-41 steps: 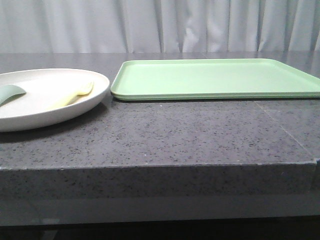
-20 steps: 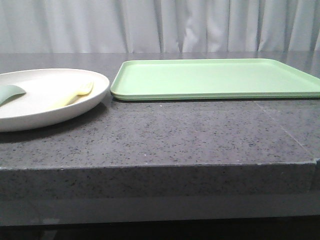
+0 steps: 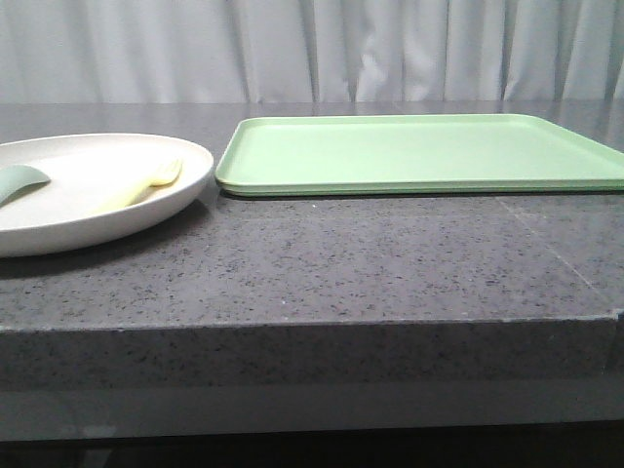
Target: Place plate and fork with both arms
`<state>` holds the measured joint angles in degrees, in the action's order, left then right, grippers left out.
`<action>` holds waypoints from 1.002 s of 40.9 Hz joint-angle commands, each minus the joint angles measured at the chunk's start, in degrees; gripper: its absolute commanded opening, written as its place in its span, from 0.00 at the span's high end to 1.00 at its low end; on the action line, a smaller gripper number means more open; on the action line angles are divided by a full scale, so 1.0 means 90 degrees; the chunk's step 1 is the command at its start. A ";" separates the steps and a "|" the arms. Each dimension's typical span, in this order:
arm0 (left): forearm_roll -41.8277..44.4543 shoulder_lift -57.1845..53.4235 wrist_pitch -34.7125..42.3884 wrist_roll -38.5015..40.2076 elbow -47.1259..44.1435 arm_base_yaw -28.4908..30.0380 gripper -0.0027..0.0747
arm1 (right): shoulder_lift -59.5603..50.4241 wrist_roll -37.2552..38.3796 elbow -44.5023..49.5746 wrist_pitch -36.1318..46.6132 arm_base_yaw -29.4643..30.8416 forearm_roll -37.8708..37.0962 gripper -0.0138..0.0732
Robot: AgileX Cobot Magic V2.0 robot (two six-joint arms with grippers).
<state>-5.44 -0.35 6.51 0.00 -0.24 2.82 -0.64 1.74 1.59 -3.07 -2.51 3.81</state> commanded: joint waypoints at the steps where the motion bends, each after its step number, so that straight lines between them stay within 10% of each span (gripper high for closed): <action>1: -0.0045 -0.0129 0.1123 0.0000 0.0032 -0.0002 0.99 | -0.0113 -0.0060 -0.0307 0.0631 -0.0013 0.0025 0.92; 34: 0.0605 0.3262 -0.1955 0.0000 0.3849 -0.0002 0.99 | 0.3477 -0.0060 -0.4463 -0.1993 -0.0013 0.0024 0.90; 41: 0.0605 0.3261 -0.1982 0.0000 0.3808 -0.0002 0.80 | 0.3483 -0.0060 -0.4463 -0.2076 -0.0013 0.0024 0.68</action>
<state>0.00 28.45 -15.38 0.00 32.19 2.82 30.12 1.74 -36.44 -25.61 -2.51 3.93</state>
